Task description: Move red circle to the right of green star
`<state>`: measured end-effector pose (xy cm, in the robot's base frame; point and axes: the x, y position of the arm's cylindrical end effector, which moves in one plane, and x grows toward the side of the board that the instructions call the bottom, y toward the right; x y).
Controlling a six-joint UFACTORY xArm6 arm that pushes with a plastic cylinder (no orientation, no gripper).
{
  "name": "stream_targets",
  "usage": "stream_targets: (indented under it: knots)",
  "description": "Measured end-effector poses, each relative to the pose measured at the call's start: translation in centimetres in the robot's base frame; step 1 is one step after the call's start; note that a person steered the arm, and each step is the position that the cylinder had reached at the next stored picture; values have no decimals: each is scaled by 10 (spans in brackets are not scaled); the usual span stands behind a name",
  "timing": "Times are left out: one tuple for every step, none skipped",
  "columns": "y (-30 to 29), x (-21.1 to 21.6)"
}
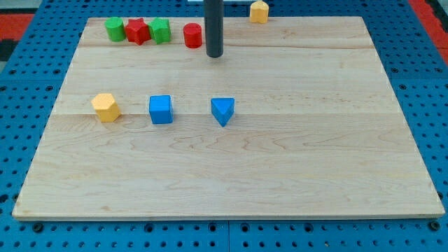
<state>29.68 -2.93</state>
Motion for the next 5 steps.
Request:
stream_targets:
  knots:
    - [-21, -9]
    - [-33, -24]
    - [-28, -31]
    - [-22, -30]
    - [29, -33]
